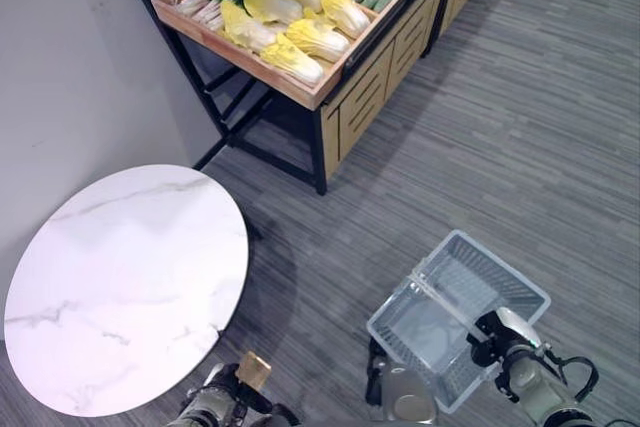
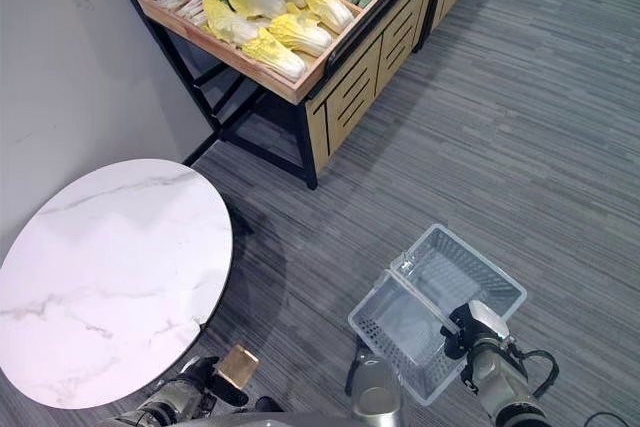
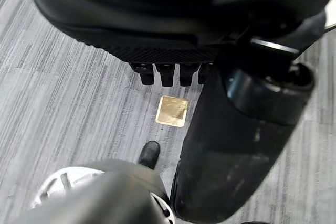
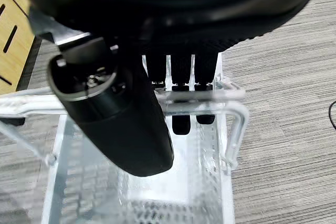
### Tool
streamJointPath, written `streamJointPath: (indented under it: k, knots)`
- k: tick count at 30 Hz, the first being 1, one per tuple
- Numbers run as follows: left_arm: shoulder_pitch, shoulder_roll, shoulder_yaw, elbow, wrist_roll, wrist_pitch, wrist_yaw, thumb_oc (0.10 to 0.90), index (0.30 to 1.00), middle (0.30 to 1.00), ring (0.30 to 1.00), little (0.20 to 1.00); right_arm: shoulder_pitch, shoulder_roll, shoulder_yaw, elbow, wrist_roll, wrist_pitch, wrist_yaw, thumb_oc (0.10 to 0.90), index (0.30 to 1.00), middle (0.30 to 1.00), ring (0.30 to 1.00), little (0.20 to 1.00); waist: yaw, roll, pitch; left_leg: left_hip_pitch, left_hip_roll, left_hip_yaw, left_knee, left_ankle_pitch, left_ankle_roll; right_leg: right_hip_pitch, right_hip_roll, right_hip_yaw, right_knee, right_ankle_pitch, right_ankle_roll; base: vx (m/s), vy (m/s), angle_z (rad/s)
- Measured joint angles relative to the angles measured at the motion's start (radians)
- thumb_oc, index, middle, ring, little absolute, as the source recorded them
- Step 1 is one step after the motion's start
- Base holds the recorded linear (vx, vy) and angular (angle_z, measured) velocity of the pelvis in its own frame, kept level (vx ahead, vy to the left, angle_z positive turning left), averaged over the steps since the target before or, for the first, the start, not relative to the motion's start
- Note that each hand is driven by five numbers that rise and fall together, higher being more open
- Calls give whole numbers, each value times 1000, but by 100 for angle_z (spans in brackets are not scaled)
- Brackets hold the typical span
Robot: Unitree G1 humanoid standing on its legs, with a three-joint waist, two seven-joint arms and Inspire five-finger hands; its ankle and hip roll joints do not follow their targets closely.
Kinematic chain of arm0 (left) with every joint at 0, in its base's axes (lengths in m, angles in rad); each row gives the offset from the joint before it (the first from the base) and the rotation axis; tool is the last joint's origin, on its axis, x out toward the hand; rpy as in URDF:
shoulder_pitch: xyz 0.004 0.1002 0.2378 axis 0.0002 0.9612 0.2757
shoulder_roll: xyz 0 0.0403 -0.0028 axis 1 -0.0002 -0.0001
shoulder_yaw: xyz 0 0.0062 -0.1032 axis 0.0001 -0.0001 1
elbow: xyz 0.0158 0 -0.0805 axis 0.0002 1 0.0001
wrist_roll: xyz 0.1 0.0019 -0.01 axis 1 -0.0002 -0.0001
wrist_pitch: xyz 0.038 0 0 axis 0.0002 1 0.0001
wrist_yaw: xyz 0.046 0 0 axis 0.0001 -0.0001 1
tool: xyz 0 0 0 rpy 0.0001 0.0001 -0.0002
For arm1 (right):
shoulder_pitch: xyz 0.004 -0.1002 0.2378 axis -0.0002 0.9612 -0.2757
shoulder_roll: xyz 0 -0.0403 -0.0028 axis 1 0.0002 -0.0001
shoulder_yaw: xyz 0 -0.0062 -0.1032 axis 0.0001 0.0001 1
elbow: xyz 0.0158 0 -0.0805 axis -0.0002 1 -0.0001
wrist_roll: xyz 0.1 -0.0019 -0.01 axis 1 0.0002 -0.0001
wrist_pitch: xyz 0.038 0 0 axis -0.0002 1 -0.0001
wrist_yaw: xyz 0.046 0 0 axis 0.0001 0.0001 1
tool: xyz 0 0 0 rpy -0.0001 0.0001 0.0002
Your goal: Get the vegetables into the basket
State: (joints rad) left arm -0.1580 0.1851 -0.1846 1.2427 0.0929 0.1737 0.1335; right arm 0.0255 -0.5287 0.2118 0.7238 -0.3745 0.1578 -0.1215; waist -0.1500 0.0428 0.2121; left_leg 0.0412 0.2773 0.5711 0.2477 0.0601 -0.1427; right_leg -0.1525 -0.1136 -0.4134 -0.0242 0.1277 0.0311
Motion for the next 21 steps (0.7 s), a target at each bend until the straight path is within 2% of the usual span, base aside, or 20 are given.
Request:
streamJointPath:
  k: [1,3,4,5,6,7,8,9,10,11,12,13,14,15,17,18,21]
  knots:
    - [-3,1,1,-4,-9,0,7,900,1000,1000,1000,1000,3,0,0,-1,0,-1,0,400,300,300,300,300,5,-22,13,-26,4,-45,42,-2,-19,14,-5,16,-17,-6,-18,69,4,-14]
    - [-2,-9,0,-22,-30,-3,18,900,1000,1000,1000,1000,4,-2,-8,2,0,-1,-4,400,300,300,300,300,7,-37,20,-58,-19,-116,20,-38,-78,37,-1,40,-57,-2,-12,115,93,-10]
    - [-4,-18,-1,-28,-46,-5,23,900,1000,1000,1000,1000,-1,1,-7,19,2,-1,-6,400,300,300,300,300,6,-43,23,-67,-38,-147,-137,-37,-75,30,12,73,-67,-1,-10,230,217,-19]
    - [-5,-22,-1,-25,-55,-5,23,900,1000,1000,1000,1000,-4,10,-6,32,2,-1,-5,400,300,300,300,300,10,-44,24,-64,-30,-156,-252,-9,-68,26,36,87,-67,-3,-13,354,217,-69]
    - [-16,-24,-11,-10,-65,-7,25,900,1000,1000,1000,1000,-28,27,0,65,9,-6,-5,400,300,300,300,300,33,-77,43,-87,-11,-199,-328,42,-65,26,54,132,-69,-29,-25,295,161,-71]
    - [-22,-26,-11,-10,-71,-7,26,900,1000,1000,1000,1000,-36,31,0,72,12,-5,-5,400,300,300,300,300,34,-78,44,-95,-15,-204,-329,57,-60,24,57,136,-69,-43,-21,209,73,-84]
    - [-21,-29,-7,-20,-85,-9,28,900,1000,1000,1000,1000,-65,34,18,99,21,-5,-8,400,300,300,300,300,43,-78,50,-120,-12,-272,-344,64,-72,24,78,141,-57,-92,12,91,62,-84]
    - [-17,-30,-2,-36,-96,-13,33,900,1000,1000,1000,1000,-56,33,29,102,28,-6,-4,400,300,300,300,300,65,-72,45,-108,-10,-344,-339,44,-79,-1,97,164,-18,-98,-3,114,89,-107]
    - [-12,-22,5,-49,-103,-17,35,900,1000,1000,1000,1000,-56,33,34,90,28,-8,-3,400,300,300,300,300,77,-81,50,-85,-28,-406,-342,36,-70,-4,110,220,-6,-31,-21,99,110,-142]
    - [-11,-24,0,-47,-103,-17,35,900,1000,1000,1000,1000,-62,28,33,83,28,-18,-6,400,300,300,300,300,82,-75,50,-66,-62,-477,-331,10,-30,-13,135,266,0,-17,-42,122,198,-163]
    - [-15,-18,3,-48,-103,-20,37,900,1000,1000,1000,1000,-78,26,43,62,28,-23,-12,400,300,300,300,300,100,-67,57,-89,-77,-472,-293,-13,7,-31,141,287,5,-15,-35,109,172,-152]
    - [-20,-23,2,-52,-103,-20,39,900,1000,1000,1000,1000,-81,24,40,53,29,-30,-13,400,300,300,300,300,99,-52,65,-100,-61,-450,-277,-9,11,-57,148,288,56,-42,-37,111,188,-105]
    - [-20,-11,0,-62,-103,-22,44,900,1000,1000,1000,1000,-65,28,40,47,30,-30,-7,400,300,300,300,300,88,-53,66,-105,-56,-440,-272,-15,17,-93,139,277,194,-81,-38,81,201,-6]
    - [-12,0,-1,-62,-102,-22,41,900,1000,1000,1000,1000,-12,31,40,42,31,-29,-3,400,300,300,300,300,69,-77,50,-89,-93,-440,-283,-2,37,-33,86,304,181,-144,0,108,290,5]
    - [5,-4,-1,-57,-104,-21,42,900,1000,1000,1000,1000,-13,31,38,70,32,-17,0,400,300,300,300,300,69,-61,57,-68,-100,-417,-280,9,41,-5,88,332,127,-113,1,61,182,-18]
    - [15,-13,2,-63,-105,-26,41,900,1000,1000,1000,1000,-20,27,29,72,34,-14,-4,400,300,300,300,300,61,-43,60,-62,-111,-389,-286,5,42,9,80,351,87,-85,11,35,152,-39]
    - [8,-16,0,-68,-92,-25,41,900,1000,1000,1000,1000,-21,30,33,70,36,-14,0,400,300,300,300,300,55,-31,57,-52,-143,-370,-297,2,47,44,61,374,-1,-26,17,28,215,-27]
